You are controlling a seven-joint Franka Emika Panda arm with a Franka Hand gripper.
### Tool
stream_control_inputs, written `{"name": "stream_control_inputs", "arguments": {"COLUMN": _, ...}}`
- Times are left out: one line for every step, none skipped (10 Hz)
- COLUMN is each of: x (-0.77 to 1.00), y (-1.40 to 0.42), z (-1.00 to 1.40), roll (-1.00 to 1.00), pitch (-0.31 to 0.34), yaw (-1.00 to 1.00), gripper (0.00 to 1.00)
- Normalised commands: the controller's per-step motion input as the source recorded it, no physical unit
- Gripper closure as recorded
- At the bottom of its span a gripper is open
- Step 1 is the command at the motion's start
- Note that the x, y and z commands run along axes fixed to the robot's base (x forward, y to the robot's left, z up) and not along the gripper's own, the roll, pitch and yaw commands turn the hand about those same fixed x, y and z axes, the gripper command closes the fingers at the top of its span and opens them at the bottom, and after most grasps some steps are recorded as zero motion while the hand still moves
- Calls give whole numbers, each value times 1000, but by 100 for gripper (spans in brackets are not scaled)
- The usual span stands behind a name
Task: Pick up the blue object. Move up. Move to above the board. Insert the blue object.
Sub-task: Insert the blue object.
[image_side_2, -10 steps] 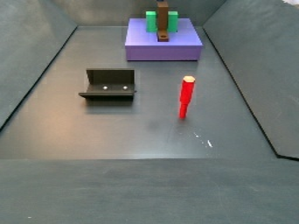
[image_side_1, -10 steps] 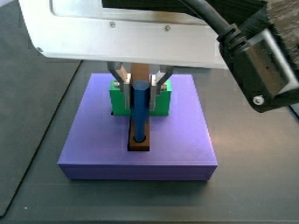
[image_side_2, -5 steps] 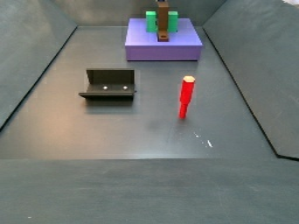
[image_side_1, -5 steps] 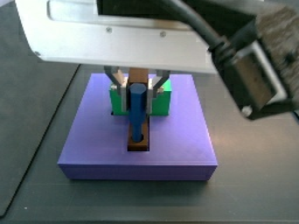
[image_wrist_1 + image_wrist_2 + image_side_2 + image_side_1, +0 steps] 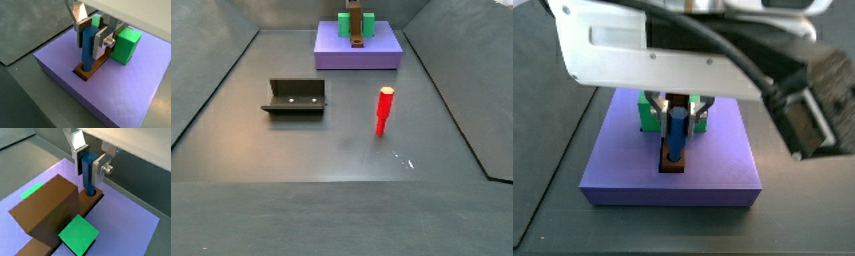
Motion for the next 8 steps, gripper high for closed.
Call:
{"name": "stream_control_inputs", "arguments": {"x": -86, "y": -109, "z": -151, "roll": 110, "pitch": 0, "yaw": -14, "gripper": 100}}
{"name": "stream_control_inputs", "arguments": {"x": -140, "y": -26, "z": -194, "roll": 94, "pitch": 0, "yaw": -6, "gripper": 100}}
{"name": "stream_control_inputs", "arguments": {"x": -111, "y": 0, "z": -246, "roll": 56, "pitch": 0, "yaw": 0, "gripper": 100}}
{"name": "stream_control_inputs", "arguments": {"x": -120, "y": 0, "z": -326, "roll": 37, "pitch": 0, "yaw": 0, "gripper": 100}}
{"name": "stream_control_inputs", "arguments": {"x": -149, "y": 0, "z": -363, "roll": 24, "pitch": 0, "yaw": -6, "gripper": 100}}
{"name": "stream_control_inputs", "arguments": {"x": -74, "y": 0, "z": -371, "roll": 0, "pitch": 0, "yaw": 0, "gripper": 100}}
{"name": "stream_control_inputs", "arguments": {"x": -89, "y": 0, "z": -323, "roll": 0, "pitch": 0, "yaw": 0, "gripper": 100}}
{"name": "stream_control_inputs", "arguments": {"x": 0, "y": 0, "z": 0, "roll": 0, "pitch": 0, "yaw": 0, "gripper": 100}}
